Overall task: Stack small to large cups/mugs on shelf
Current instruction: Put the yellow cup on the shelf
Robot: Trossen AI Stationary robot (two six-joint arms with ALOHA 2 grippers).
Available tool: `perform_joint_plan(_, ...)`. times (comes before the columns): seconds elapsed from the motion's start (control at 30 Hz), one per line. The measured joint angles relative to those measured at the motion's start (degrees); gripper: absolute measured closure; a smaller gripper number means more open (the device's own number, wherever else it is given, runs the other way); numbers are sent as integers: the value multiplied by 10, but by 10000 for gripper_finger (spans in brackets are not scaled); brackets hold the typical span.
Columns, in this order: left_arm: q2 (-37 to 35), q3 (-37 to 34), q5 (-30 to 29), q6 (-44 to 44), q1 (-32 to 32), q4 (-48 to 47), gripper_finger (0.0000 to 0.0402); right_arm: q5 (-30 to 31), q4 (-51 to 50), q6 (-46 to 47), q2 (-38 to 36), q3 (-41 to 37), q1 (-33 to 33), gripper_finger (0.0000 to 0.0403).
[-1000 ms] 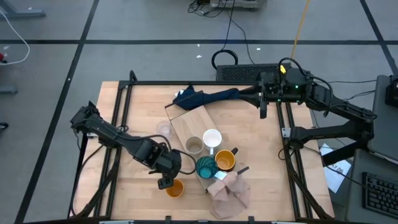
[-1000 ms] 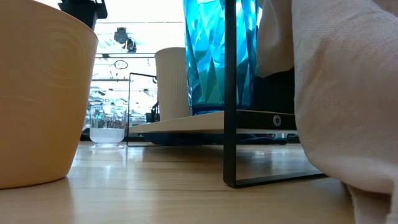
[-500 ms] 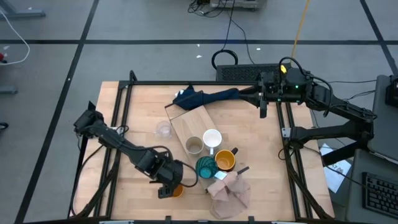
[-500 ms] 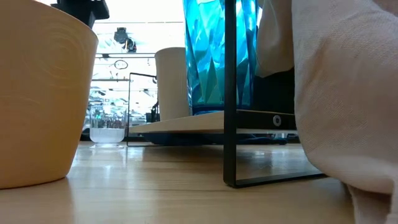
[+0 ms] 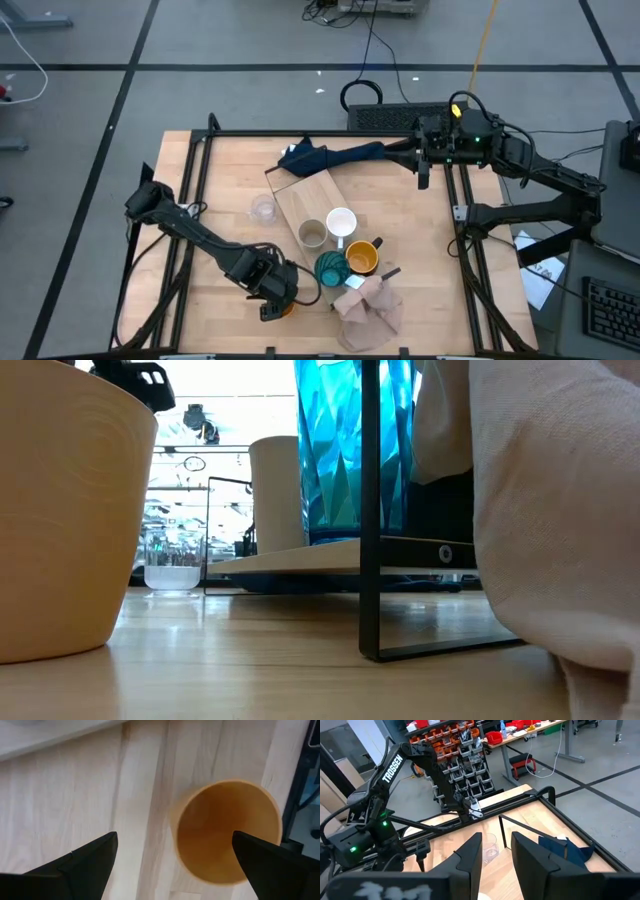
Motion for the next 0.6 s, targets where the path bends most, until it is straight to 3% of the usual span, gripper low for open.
perform_joint_plan(0.6, -1, 0, -28, -25, 1, 3, 9, -3, 0, 4, 0, 0, 0, 307)
